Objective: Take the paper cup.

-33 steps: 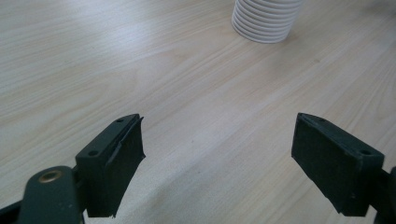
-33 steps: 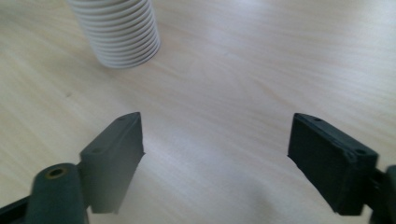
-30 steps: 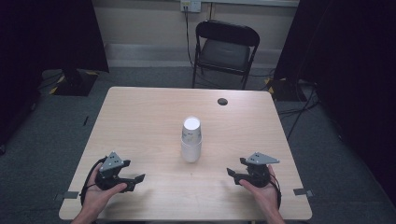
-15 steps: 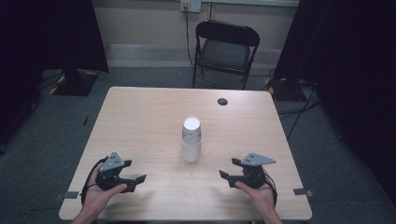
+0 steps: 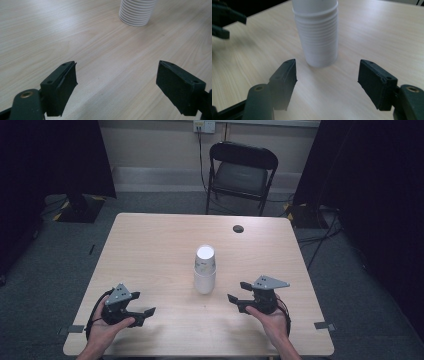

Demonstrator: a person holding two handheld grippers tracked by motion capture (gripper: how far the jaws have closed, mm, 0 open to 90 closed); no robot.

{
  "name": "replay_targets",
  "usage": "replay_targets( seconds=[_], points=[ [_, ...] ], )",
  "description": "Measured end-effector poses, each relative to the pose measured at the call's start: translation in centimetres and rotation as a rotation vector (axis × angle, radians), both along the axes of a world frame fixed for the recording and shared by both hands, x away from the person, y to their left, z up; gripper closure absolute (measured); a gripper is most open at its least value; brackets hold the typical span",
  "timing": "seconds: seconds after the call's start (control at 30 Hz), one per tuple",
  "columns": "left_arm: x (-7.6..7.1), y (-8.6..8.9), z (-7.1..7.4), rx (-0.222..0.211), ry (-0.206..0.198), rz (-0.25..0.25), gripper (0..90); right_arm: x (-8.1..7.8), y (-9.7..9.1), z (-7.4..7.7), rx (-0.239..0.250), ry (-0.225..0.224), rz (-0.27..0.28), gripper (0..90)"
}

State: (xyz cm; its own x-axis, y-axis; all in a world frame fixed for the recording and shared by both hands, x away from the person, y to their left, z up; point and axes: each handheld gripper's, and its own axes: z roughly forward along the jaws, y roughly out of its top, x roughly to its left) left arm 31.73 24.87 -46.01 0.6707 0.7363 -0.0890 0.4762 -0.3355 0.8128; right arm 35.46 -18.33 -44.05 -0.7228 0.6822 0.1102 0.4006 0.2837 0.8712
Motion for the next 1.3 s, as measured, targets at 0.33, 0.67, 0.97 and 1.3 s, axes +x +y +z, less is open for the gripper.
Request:
replay_targets(
  seconds=[0.33,0.67,0.97,1.3],
  points=[
    [0.1,0.1,0.0,0.001,-0.001,-0.001,16.6,0.6,0.7,0.9,-0.032,-0.024,-0.006,33.0],
    [0.1,0.1,0.0,-0.008,-0.001,0.010,16.8,2.3,2.2,2.3,-0.013,-0.035,0.016,21.5],
    [0.2,0.3,0.0,0.003,-0.003,0.010,16.9,3.1,3.3,4.1,0.024,-0.095,0.057,30.0],
    [0.2,0.2,0.0,0.011,0.002,0.006,16.9,4.8,5.1,5.5,0.053,-0.091,0.060,22.5]
  ],
)
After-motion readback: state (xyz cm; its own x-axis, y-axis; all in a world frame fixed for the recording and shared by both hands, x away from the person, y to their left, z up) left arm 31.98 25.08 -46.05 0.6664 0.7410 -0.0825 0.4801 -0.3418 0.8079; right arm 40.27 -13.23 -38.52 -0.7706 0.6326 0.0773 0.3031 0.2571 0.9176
